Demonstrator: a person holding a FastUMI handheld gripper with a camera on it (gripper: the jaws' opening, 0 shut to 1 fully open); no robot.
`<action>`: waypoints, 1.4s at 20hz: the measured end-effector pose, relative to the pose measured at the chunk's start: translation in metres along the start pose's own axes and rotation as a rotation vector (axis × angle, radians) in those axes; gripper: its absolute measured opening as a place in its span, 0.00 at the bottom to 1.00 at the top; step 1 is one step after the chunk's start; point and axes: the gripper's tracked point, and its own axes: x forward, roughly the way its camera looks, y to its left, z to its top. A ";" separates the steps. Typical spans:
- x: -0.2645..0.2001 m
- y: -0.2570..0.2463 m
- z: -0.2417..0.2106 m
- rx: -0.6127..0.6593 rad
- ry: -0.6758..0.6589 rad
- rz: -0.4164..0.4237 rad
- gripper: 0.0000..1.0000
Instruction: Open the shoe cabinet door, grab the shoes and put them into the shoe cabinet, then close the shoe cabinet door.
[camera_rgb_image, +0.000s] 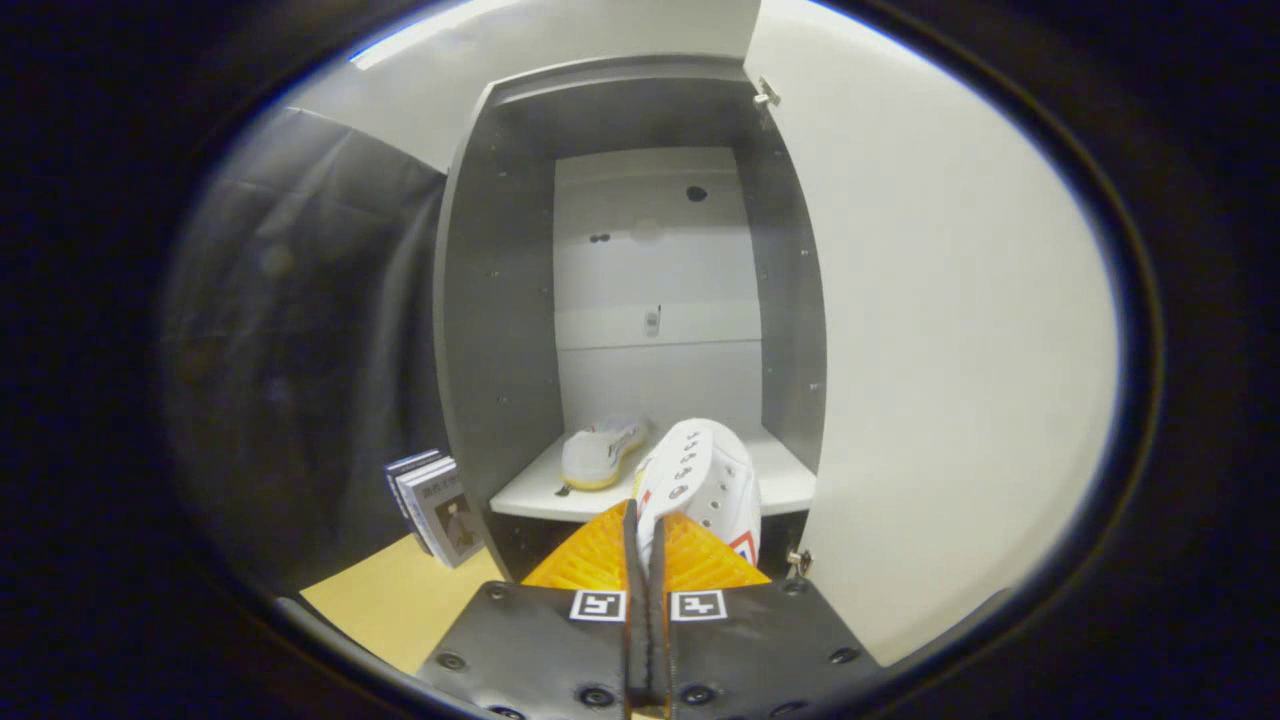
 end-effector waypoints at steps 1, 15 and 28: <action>0.009 0.000 0.005 -0.005 -0.008 -0.005 0.02; 0.175 -0.012 0.035 -0.051 -0.013 -0.077 0.02; 0.265 -0.016 -0.022 -0.146 0.149 -0.063 0.02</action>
